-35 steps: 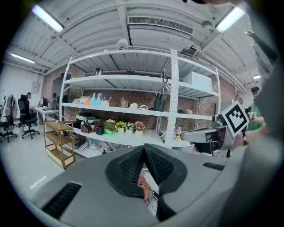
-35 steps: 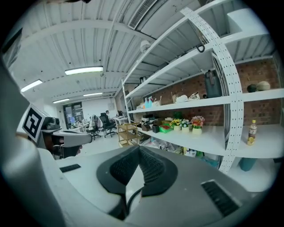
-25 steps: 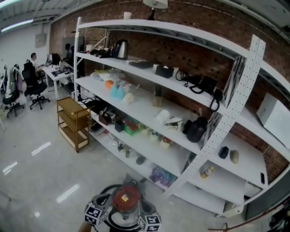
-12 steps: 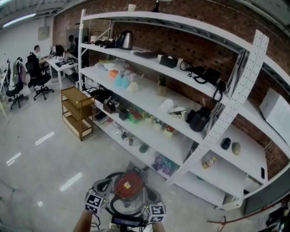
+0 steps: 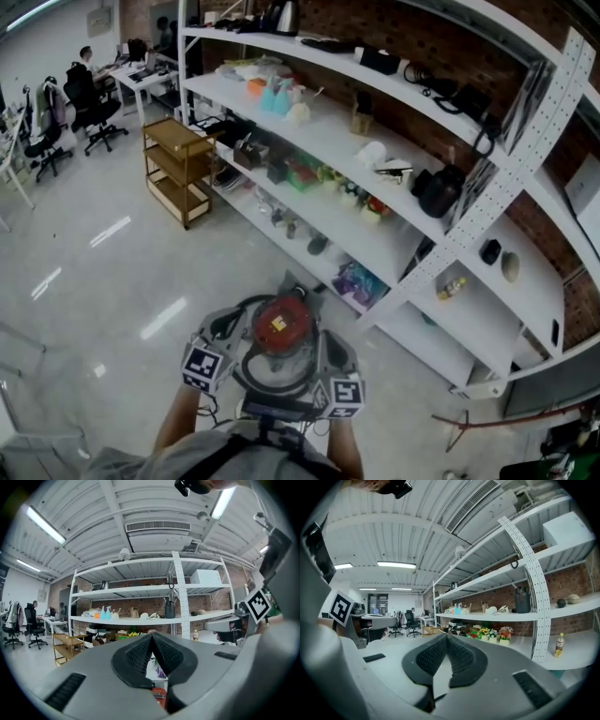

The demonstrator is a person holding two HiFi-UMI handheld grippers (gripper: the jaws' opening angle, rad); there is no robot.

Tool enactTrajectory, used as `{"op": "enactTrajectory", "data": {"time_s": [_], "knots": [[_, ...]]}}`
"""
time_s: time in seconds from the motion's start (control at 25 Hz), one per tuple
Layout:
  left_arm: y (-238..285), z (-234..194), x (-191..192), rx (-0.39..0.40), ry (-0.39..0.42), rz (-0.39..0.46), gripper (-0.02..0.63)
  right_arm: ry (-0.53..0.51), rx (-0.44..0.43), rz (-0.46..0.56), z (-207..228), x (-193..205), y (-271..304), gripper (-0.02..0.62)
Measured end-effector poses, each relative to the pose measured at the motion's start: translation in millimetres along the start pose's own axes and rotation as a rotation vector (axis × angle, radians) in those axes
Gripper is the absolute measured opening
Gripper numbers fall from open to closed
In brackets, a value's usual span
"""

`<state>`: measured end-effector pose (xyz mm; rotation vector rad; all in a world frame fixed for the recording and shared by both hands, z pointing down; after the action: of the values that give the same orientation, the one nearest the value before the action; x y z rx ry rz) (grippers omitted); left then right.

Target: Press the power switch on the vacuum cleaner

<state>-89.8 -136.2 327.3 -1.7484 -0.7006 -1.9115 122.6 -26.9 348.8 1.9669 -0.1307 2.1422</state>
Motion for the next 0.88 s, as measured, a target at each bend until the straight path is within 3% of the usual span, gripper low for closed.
{"op": "enactTrajectory", "data": {"time_s": [0.88], "knots": [[-8.4,9.2,4.8,-0.004,-0.013,-0.013,0.008,-0.004,-0.027,-0.013,-3.1,6.1,-6.2,0.011]]}}
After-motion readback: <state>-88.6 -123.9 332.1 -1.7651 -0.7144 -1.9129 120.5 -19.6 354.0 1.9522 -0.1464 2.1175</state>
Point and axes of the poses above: the fingertips, and each gripper's own axes: y forward along the fingers, z to its right, x out of its underside, the point moved 6 cm from there along -y, backward along the fingers, and after that the axes turned 12 degrees about -x, right-handed, at the moved point
